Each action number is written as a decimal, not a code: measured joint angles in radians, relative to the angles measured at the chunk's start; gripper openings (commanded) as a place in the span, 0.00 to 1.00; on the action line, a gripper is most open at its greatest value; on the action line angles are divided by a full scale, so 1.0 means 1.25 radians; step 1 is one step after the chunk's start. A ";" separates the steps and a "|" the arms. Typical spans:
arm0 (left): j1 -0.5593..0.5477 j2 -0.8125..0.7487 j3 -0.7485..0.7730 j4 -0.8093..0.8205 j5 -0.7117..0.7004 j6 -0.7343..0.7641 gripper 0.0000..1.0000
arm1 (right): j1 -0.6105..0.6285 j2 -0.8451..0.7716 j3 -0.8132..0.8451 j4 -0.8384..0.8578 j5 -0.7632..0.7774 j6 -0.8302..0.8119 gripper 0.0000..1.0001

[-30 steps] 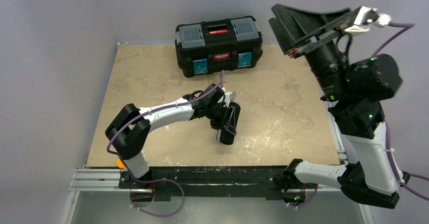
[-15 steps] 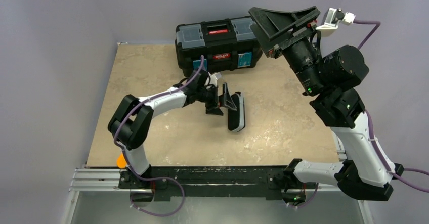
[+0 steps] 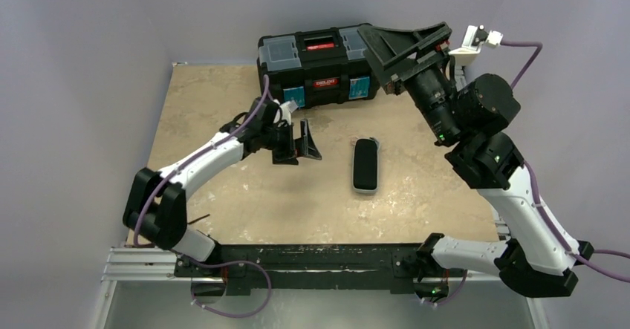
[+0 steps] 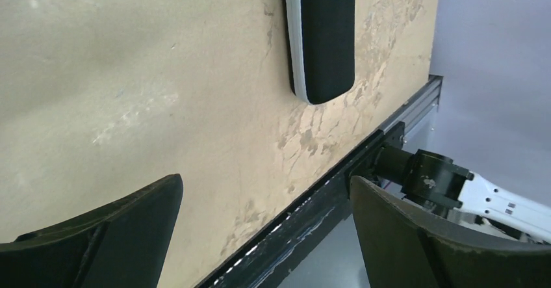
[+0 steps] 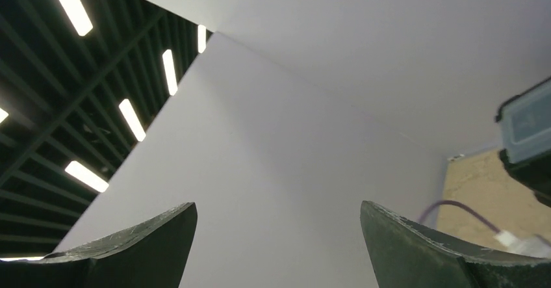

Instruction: Put away the umbrella

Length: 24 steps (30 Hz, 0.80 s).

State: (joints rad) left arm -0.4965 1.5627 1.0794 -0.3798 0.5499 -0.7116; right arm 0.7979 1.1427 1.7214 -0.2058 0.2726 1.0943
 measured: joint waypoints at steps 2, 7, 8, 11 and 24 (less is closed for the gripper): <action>0.000 -0.062 -0.004 -0.046 -0.042 0.033 1.00 | 0.000 -0.022 -0.050 0.000 0.025 -0.019 0.99; 0.005 -0.206 -0.008 -0.142 -0.149 0.100 1.00 | 0.000 -0.052 -0.157 -0.016 0.099 -0.075 0.99; 0.007 -0.233 -0.009 -0.160 -0.172 0.109 1.00 | 0.000 -0.055 -0.181 -0.020 0.118 -0.092 0.99; 0.016 -0.304 -0.011 -0.205 -0.236 0.141 1.00 | 0.000 -0.062 -0.235 -0.037 0.164 -0.134 0.99; 0.119 -0.555 -0.113 -0.289 -0.552 0.260 1.00 | 0.000 -0.288 -0.623 0.004 0.417 -0.318 0.99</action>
State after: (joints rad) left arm -0.3473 0.8684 0.9386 -0.7414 -0.1398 -0.3866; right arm 0.7982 0.7830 0.9421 -0.2008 0.7937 0.6968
